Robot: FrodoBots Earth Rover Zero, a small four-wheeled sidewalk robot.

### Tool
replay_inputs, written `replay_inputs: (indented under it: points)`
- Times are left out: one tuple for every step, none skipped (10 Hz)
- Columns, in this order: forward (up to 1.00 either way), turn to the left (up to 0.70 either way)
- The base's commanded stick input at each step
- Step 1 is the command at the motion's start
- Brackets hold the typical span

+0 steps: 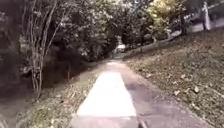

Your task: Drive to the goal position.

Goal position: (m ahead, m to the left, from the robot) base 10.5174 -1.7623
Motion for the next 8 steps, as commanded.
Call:
replay_inputs:
  points:
    - [0.70, -0.05]
    - [0.70, 0.00]
    - [0.70, 0.00]
    - [0.70, 0.00]
    - [0.70, 0.00]
    - [0.70, 0.00]
    - [0.70, 0.00]
    - [0.70, 0.00]
